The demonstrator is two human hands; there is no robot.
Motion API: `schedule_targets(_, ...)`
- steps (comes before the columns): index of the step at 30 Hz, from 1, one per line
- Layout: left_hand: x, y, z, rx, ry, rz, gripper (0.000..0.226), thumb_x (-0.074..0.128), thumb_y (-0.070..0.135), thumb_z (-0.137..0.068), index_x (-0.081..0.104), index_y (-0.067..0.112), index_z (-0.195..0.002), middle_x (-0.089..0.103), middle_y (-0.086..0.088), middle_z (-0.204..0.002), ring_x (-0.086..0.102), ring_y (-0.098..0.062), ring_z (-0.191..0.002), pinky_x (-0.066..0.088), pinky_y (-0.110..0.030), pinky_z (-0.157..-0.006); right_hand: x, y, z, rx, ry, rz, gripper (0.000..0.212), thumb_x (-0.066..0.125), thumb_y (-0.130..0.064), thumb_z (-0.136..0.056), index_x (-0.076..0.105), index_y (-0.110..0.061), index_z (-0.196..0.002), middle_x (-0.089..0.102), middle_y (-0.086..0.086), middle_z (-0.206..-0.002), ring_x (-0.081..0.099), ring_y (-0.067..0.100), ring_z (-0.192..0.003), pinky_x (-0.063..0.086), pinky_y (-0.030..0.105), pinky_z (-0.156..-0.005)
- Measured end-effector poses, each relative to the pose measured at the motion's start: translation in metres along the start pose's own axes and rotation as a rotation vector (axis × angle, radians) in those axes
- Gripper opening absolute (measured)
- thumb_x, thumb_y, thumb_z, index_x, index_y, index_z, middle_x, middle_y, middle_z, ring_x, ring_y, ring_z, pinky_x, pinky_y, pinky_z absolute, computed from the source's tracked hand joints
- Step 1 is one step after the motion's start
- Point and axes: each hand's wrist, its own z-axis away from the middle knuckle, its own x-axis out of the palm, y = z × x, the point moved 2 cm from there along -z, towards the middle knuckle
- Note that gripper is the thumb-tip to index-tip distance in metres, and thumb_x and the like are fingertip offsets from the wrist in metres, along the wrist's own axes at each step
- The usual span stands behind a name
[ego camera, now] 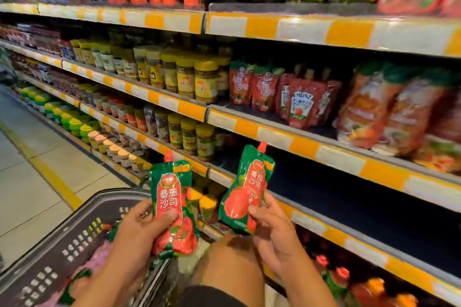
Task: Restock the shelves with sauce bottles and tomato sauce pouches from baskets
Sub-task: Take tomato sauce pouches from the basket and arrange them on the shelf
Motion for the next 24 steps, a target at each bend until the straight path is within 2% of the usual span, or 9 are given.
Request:
schedule_targets(4, 0.051, 0.002, 0.005, 0.002, -0.142, -0.057, 0.08, 0.101, 0.024, -0.051, 0.066, 0.006, -0.12, 0.076, -0.025, -0.105, 0.077, -0.037, -0.083, 0.064, -0.039, -0.064, -0.053, -0.047, 0.04, -0.053, 0.089, 0.078, 0.052, 0.072, -0.007, -0.082, 0.062, -0.007, -0.133, 0.072, 0.021, -0.123, 0.072, 0.036, -0.108, 0.062, 0.043, -0.084)
schedule_targets(7, 0.089, -0.005, 0.009, -0.041, -0.255, -0.069, 0.06, 0.089, 0.014, -0.068, 0.066, 0.002, -0.122, 0.076, -0.026, -0.105, 0.077, -0.037, -0.081, 0.065, -0.041, -0.067, -0.086, -0.07, 0.068, -0.059, 0.148, 0.174, 0.058, 0.084, -0.017, -0.078, 0.064, -0.007, -0.131, 0.073, 0.021, -0.119, 0.074, 0.033, -0.1, 0.061, 0.038, -0.078)
schedule_targets(9, 0.114, -0.015, 0.013, -0.089, -0.305, -0.105, 0.062, 0.091, 0.016, -0.065, 0.066, 0.002, -0.119, 0.076, -0.027, -0.102, 0.077, -0.036, -0.077, 0.065, -0.039, -0.063, -0.106, -0.079, 0.086, -0.039, 0.156, 0.248, 0.063, 0.085, -0.022, -0.073, 0.064, -0.008, -0.13, 0.073, 0.021, -0.118, 0.074, 0.031, -0.098, 0.059, 0.038, -0.079)
schedule_targets(11, 0.138, -0.028, 0.019, -0.131, -0.349, -0.134, 0.061, 0.091, 0.017, -0.063, 0.067, 0.001, -0.117, 0.075, -0.029, -0.1, 0.077, -0.036, -0.074, 0.064, -0.037, -0.059, -0.127, -0.088, 0.105, 0.001, 0.153, 0.341, 0.06, 0.084, -0.021, -0.075, 0.064, -0.011, -0.131, 0.074, 0.018, -0.12, 0.073, 0.034, -0.105, 0.058, 0.042, -0.088)
schedule_targets(14, 0.169, -0.047, 0.029, -0.231, -0.42, -0.171, 0.033, 0.072, 0.011, -0.084, 0.066, -0.003, -0.113, 0.074, -0.032, -0.099, 0.076, -0.034, -0.066, 0.062, -0.034, -0.052, -0.16, -0.098, 0.129, 0.064, 0.174, 0.435, 0.052, 0.082, -0.009, -0.081, 0.067, -0.014, -0.13, 0.074, 0.016, -0.12, 0.07, 0.037, -0.111, 0.057, 0.046, -0.096)
schedule_targets(16, 0.187, -0.059, 0.036, -0.284, -0.473, -0.226, 0.029, 0.071, 0.012, -0.09, 0.065, -0.004, -0.113, 0.074, -0.032, -0.095, 0.075, -0.033, -0.063, 0.059, -0.032, -0.048, -0.181, -0.104, 0.142, 0.098, 0.215, 0.469, 0.051, 0.082, -0.009, -0.077, 0.07, -0.012, -0.126, 0.074, 0.018, -0.119, 0.071, 0.036, -0.107, 0.055, 0.046, -0.096)
schedule_targets(19, 0.211, -0.076, 0.039, -0.308, -0.535, -0.295, 0.055, 0.089, 0.027, -0.077, 0.065, -0.004, -0.116, 0.075, -0.031, -0.098, 0.076, -0.039, -0.074, 0.062, -0.037, -0.058, -0.213, -0.116, 0.155, 0.135, 0.35, 0.549, 0.032, 0.081, -0.006, -0.081, 0.077, -0.008, -0.112, 0.077, 0.019, -0.108, 0.073, 0.031, -0.095, 0.056, 0.041, -0.088)
schedule_targets(22, 0.236, -0.092, 0.045, -0.33, -0.597, -0.366, 0.047, 0.079, 0.025, -0.08, 0.066, -0.002, -0.117, 0.076, -0.027, -0.099, 0.077, -0.04, -0.081, 0.06, -0.041, -0.071, -0.242, -0.135, 0.162, 0.142, 0.531, 0.66, 0.012, 0.083, -0.009, -0.08, 0.079, -0.005, -0.09, 0.079, 0.014, -0.09, 0.073, 0.024, -0.079, 0.056, 0.042, -0.08)
schedule_targets(24, 0.254, -0.103, 0.049, -0.342, -0.617, -0.398, 0.038, 0.074, 0.02, -0.086, 0.067, -0.003, -0.115, 0.076, -0.026, -0.099, 0.077, -0.039, -0.08, 0.061, -0.038, -0.067, -0.258, -0.149, 0.167, 0.124, 0.659, 0.668, 0.018, 0.088, -0.017, -0.073, 0.075, -0.007, -0.079, 0.077, 0.012, -0.081, 0.072, 0.023, -0.073, 0.057, 0.041, -0.074)
